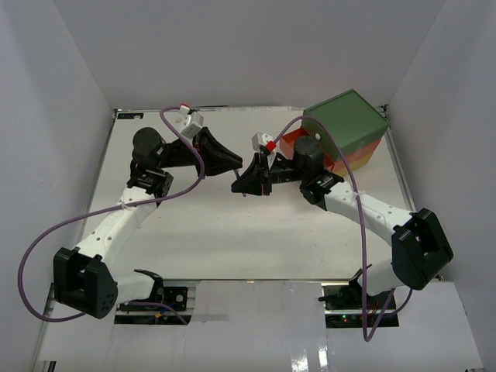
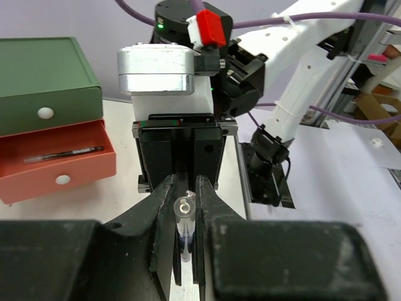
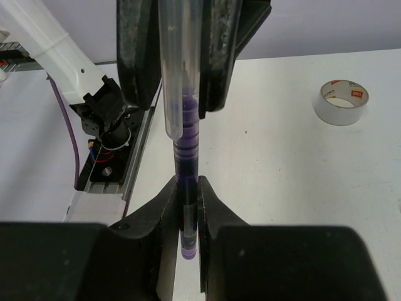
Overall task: Sort the stationery into containers
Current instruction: Close the pen cap on the pen, then place the pen in the drawer.
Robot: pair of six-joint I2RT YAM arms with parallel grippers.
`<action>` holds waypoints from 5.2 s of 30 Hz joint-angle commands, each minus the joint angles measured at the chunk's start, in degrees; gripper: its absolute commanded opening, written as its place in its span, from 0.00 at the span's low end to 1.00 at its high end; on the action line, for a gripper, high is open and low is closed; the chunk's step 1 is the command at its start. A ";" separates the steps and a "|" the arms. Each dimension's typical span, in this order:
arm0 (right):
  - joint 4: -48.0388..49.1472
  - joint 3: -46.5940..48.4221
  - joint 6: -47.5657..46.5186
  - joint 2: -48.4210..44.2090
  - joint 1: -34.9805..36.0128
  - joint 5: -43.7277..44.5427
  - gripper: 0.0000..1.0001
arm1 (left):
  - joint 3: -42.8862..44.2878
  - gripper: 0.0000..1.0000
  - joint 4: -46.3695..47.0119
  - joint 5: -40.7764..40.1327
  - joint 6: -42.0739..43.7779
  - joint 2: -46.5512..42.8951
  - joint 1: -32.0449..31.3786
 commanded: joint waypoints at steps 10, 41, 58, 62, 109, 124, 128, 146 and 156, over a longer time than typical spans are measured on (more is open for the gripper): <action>7.34 -0.32 4.03 -3.33 0.05 10.25 0.08 | -4.38 0.04 -10.00 -7.03 4.97 -4.58 -0.84; 14.46 7.68 8.61 -4.12 -0.48 6.03 0.08 | -10.27 0.00 -6.75 -1.75 1.11 -1.67 -1.55; 18.24 8.56 7.55 -4.47 -1.71 6.47 0.08 | -11.06 0.00 -9.03 -2.45 -4.26 0.34 -3.48; 18.94 8.47 7.64 -4.56 -1.97 6.47 0.08 | -11.06 0.00 -9.30 -2.28 -4.52 0.96 -3.57; 11.65 -9.28 6.85 1.24 -2.76 4.79 0.08 | 0.36 0.66 -2.18 -17.21 1.10 -1.94 -3.74; -32.20 5.03 -16.34 -4.30 -6.54 58.53 0.08 | -1.31 0.91 -34.33 -59.30 6.73 -5.46 1.26; -36.15 9.33 -20.83 -2.29 -8.21 70.42 0.09 | -1.13 0.95 -41.98 -63.54 6.03 -1.42 3.55; -40.65 16.55 -24.18 7.65 -12.96 72.74 0.41 | -2.80 0.96 -42.70 -61.52 6.47 -0.36 4.87; -41.27 18.06 -21.81 2.74 -12.17 63.01 0.63 | -2.80 0.96 -42.70 -60.72 6.11 -0.88 4.87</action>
